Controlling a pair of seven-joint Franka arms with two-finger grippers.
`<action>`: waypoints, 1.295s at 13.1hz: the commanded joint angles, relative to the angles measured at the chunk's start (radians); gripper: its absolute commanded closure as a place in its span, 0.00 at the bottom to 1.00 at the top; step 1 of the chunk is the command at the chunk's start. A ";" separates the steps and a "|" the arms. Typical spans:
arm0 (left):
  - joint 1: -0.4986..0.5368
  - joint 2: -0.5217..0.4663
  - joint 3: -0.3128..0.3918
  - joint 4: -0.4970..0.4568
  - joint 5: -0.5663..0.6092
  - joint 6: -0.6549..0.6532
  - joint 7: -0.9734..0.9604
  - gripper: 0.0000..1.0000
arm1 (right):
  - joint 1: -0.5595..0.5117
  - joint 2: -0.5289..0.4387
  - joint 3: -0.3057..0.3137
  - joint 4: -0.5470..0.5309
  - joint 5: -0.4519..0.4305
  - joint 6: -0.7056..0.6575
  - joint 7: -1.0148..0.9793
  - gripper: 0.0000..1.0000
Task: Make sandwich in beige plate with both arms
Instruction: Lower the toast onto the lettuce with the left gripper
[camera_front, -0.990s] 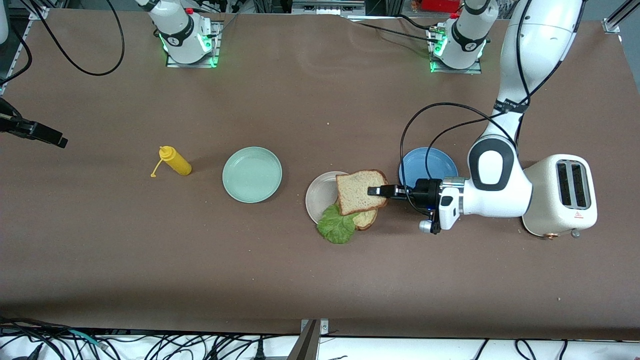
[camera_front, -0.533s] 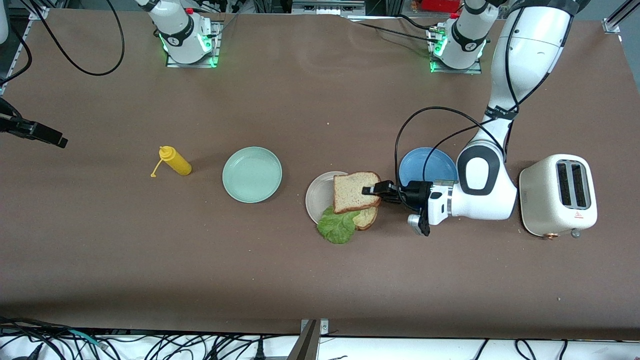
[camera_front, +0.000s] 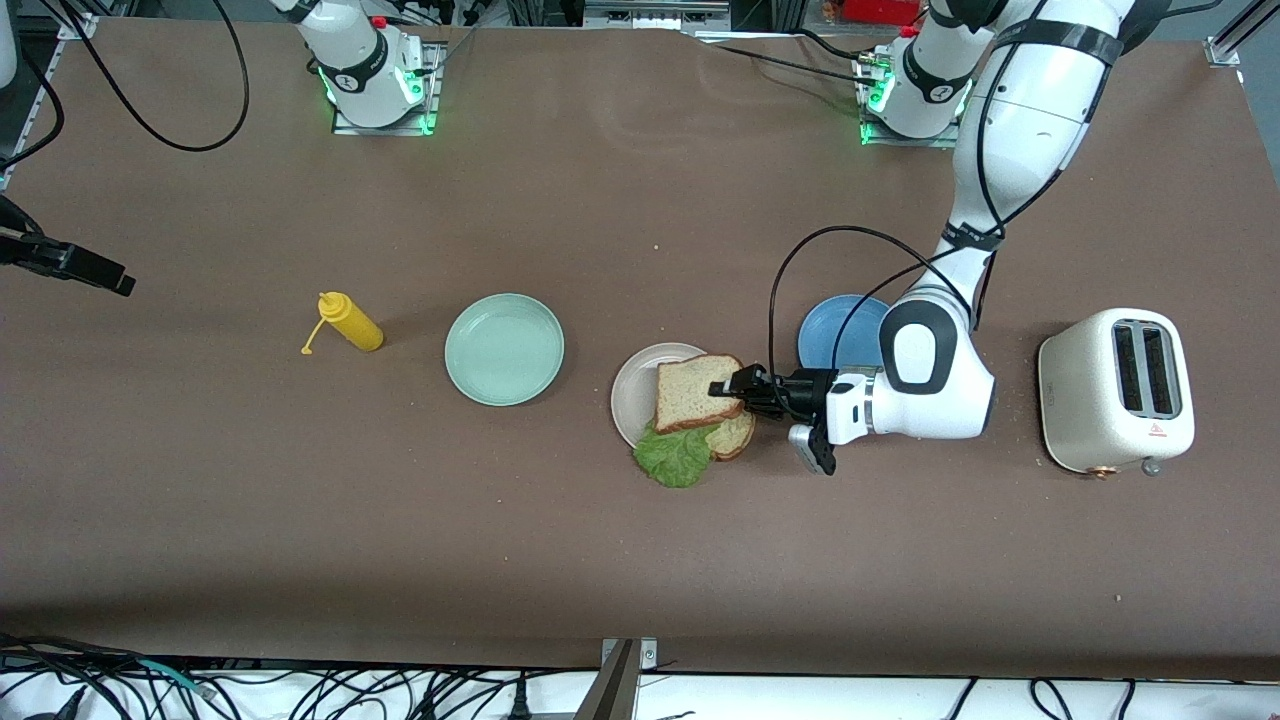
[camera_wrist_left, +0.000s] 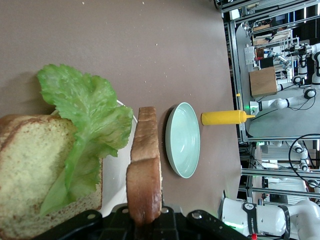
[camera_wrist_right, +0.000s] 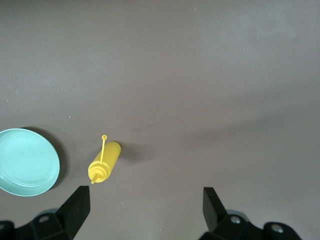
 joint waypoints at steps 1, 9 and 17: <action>-0.004 0.016 0.001 0.024 -0.015 0.006 0.023 1.00 | -0.001 -0.001 -0.001 0.012 0.013 -0.004 0.008 0.00; 0.007 0.017 0.001 0.018 -0.015 0.006 0.014 0.07 | -0.001 -0.001 -0.001 0.012 0.010 -0.006 0.008 0.00; 0.038 0.011 0.002 0.024 -0.016 0.006 0.005 0.01 | -0.001 -0.001 -0.001 0.012 0.007 -0.006 0.008 0.00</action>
